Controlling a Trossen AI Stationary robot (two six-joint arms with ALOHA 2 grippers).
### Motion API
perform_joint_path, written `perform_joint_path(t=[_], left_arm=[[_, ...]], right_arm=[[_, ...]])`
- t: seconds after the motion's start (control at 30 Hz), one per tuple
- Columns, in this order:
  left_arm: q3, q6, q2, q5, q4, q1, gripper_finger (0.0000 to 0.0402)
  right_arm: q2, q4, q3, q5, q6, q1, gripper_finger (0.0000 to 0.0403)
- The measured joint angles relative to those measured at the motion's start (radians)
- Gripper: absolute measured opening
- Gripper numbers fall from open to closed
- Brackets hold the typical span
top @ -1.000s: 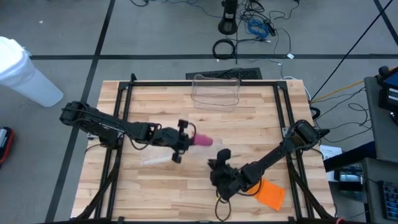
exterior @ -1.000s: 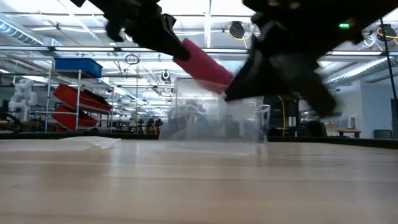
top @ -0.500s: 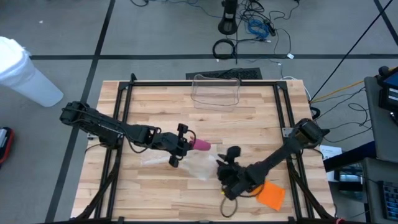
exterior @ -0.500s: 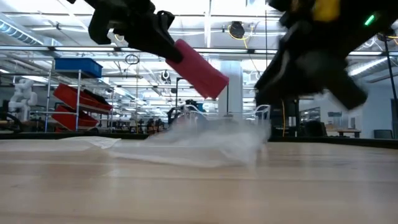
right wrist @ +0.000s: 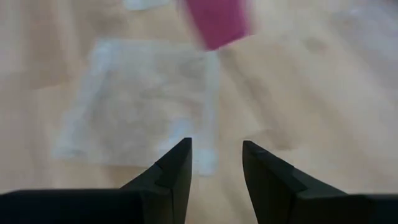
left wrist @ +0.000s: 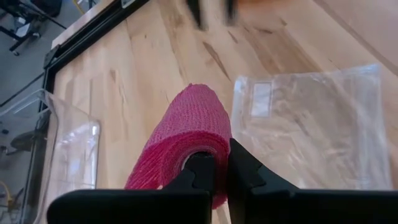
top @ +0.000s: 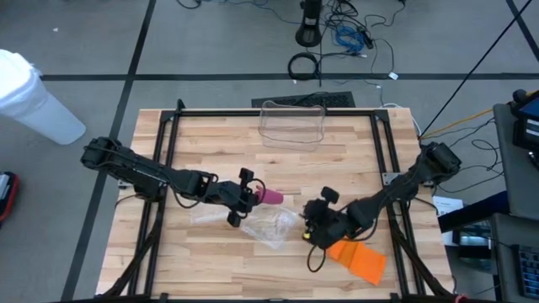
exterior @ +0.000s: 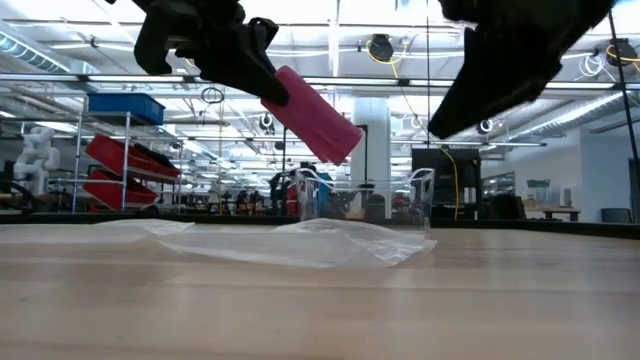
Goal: Roll bandage
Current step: Put the pink bandage into the zip bag
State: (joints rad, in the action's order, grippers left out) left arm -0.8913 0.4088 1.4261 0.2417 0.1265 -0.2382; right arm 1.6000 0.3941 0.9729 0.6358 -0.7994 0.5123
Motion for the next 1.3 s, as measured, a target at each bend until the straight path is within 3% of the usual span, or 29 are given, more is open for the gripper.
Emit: perform_joint_path(t=[0.13,0.27,0.4,0.63,0.87,1.17,1.3], left_arm=[[0.0,-0.006,0.0,0.006,0.018,0.0,0.0013],[0.0,-0.033,0.0,0.025,0.017,0.0,0.0013],[-0.004,-0.052,0.0,0.026,0.025,0.001,0.0013],[-0.071,-0.165,0.0,0.019,0.147,0.01,0.0013],[-0.074,-0.172,0.0,0.014,0.155,0.01,0.0013],[-0.074,-0.169,0.0,0.014,0.162,0.01,0.0013],[-0.074,-0.264,0.0,0.014,0.162,0.01,0.0022]], right_arm=[[-0.001,-0.273,-0.123,-0.16,0.053,-0.06,0.0125],[0.001,-0.457,-0.221,-0.232,0.069,-0.12,0.0125],[0.014,-0.564,-0.282,-0.267,0.082,-0.172,0.0125],[0.118,-0.698,-0.291,-0.309,0.146,-0.204,0.0125],[0.202,-0.791,-0.29,-0.322,0.202,-0.214,0.0122],[0.242,-0.837,-0.289,-0.308,0.24,-0.208,0.0036],[0.243,-0.834,-0.289,-0.28,0.323,-0.189,0.0006]])
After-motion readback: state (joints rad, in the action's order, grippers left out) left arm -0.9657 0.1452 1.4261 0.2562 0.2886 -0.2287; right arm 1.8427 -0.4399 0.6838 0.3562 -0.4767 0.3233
